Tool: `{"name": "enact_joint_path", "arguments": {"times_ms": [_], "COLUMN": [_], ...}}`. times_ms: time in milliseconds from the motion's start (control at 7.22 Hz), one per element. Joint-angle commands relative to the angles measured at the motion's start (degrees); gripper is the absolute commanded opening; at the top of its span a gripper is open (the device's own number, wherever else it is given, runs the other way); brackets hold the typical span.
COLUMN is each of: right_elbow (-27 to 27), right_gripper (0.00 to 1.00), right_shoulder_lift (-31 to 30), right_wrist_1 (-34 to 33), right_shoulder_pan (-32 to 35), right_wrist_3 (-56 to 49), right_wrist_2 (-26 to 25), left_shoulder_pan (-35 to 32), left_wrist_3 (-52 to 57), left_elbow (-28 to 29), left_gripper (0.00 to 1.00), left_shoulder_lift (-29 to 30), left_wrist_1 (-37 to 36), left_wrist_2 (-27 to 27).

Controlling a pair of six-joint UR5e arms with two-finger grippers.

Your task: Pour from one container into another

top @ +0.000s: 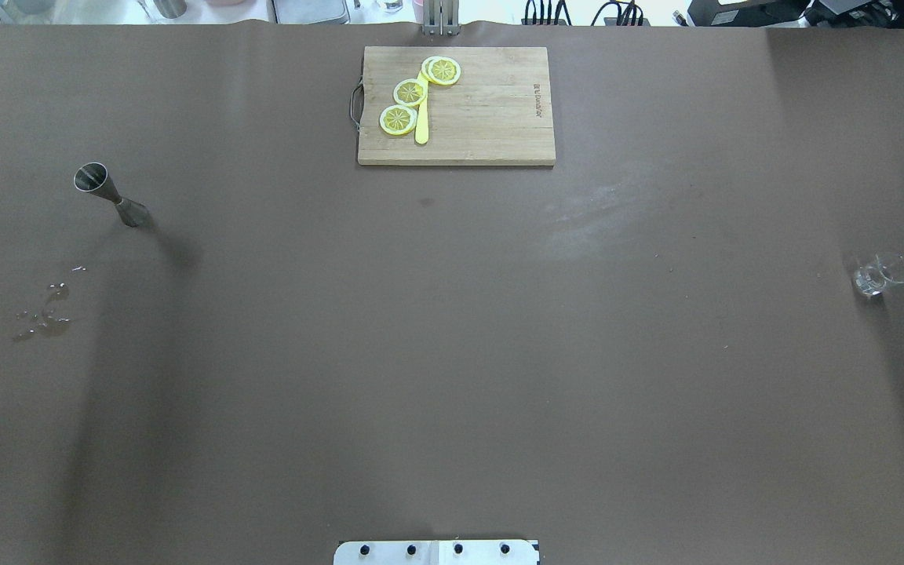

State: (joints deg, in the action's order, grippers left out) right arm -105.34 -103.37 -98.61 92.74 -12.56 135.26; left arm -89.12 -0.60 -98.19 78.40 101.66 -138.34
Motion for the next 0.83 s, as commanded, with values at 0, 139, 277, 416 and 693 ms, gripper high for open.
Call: {"name": "enact_joint_path", "arguments": {"times_ms": [0,139,277,416,693], "right_elbow": [-0.1,-0.2,-0.2,0.0,0.1], "right_gripper": [1.00,1.00,1.00,1.00,1.00], "right_shoulder_lift": [-0.1,-0.2,-0.2,-0.2,-0.2], "right_wrist_1": [0.0,0.0,0.0,0.0,0.0], "right_shoulder_pan": [0.2,0.3,0.3,0.3,0.3], "right_wrist_3": [-0.2,-0.2,-0.2,-0.2,-0.1], "right_wrist_2": [0.4,0.2,0.2,0.2,0.4], "left_shoulder_pan": [0.0,0.0,0.0,0.0,0.0], "left_wrist_3": [0.0,0.0,-0.3,-0.5,-4.1], "left_elbow": [0.2,-0.2,-0.1,0.0,0.4], "left_gripper": [0.98,0.98,0.98,0.98,0.98], "left_shoulder_lift": [0.0,0.0,0.2,0.3,2.0], "left_wrist_1": [0.0,0.1,0.7,0.7,0.7], "left_wrist_2": [0.0,0.0,0.0,0.0,0.0]}}
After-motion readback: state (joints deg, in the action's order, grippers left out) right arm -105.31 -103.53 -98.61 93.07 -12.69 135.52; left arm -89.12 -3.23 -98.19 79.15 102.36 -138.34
